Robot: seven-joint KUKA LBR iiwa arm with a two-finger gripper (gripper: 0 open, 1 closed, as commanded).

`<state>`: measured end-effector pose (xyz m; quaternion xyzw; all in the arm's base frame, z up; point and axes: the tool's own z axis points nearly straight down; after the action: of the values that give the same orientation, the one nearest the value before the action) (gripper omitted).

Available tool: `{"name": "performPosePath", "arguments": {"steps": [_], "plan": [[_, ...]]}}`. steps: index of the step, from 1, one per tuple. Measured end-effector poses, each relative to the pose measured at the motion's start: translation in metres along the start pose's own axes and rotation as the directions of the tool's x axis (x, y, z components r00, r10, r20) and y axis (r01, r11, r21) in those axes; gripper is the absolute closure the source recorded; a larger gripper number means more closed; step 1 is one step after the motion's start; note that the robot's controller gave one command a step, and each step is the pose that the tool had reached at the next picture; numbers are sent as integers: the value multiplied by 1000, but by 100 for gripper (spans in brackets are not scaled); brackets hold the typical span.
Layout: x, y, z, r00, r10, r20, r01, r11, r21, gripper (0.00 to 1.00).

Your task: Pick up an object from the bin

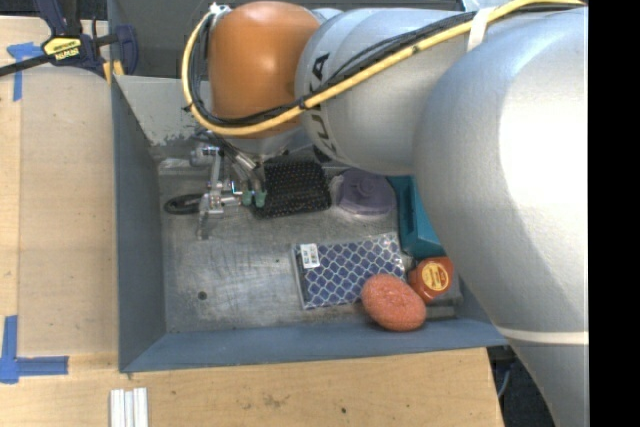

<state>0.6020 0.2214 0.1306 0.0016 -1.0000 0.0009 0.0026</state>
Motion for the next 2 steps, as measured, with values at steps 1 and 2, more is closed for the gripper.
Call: {"name": "performPosePath", "arguments": {"steps": [1, 2], "plan": [[-2, 0, -5, 1000, 2, 7, -2, 1000, -3, 0], [-16, -2, 57, 960, -281, 14, 281, 960, -2, 100]]}}
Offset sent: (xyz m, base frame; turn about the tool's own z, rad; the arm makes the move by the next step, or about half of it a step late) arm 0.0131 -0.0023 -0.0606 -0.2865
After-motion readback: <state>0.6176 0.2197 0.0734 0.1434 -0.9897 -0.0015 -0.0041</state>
